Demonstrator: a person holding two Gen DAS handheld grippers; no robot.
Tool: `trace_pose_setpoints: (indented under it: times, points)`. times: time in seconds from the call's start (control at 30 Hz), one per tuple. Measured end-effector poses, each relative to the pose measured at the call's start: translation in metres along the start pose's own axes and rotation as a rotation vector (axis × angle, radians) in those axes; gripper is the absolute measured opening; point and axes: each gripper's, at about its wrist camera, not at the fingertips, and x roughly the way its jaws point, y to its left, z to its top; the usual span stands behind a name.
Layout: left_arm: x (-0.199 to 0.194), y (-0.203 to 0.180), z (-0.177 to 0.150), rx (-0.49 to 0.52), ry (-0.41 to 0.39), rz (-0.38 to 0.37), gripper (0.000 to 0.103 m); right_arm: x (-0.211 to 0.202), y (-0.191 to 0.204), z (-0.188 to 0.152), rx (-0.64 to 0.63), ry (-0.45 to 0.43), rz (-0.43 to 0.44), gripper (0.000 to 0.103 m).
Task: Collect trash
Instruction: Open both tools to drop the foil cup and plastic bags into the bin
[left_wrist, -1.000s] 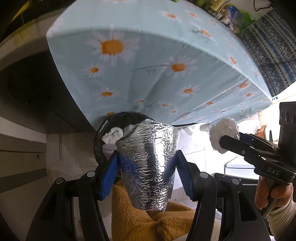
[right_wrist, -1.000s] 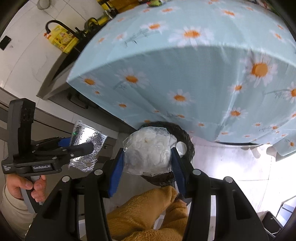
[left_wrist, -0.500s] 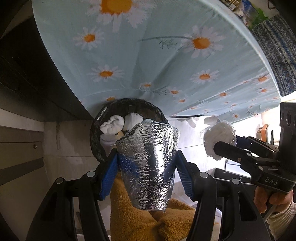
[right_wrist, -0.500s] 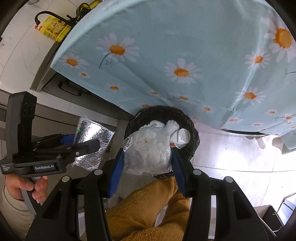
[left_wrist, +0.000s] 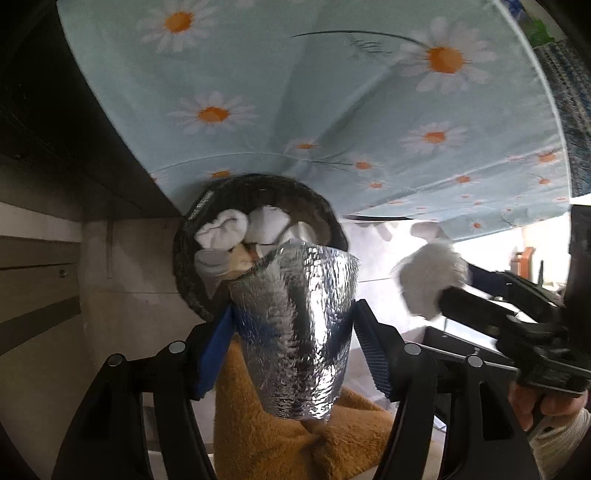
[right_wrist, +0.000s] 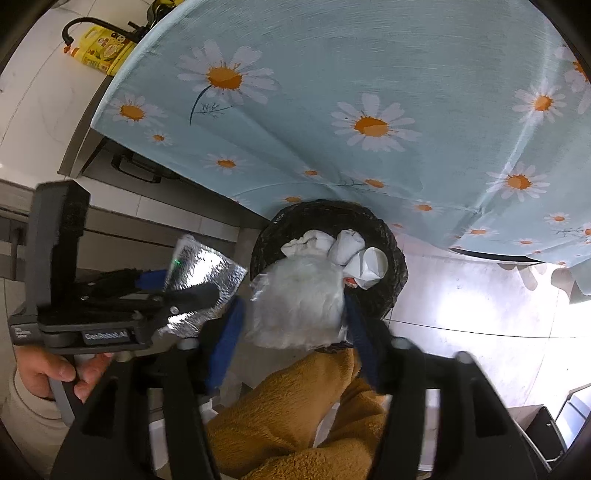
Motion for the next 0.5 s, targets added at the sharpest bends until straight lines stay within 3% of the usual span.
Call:
trace_pose_setpoints:
  times: [0.5]
  points:
    - [-0.007,0.016,0.005,-0.040,-0.013,-0.006,0.071,-0.009,-0.001,0.006,0.015,-0.019,-0.020,0.067]
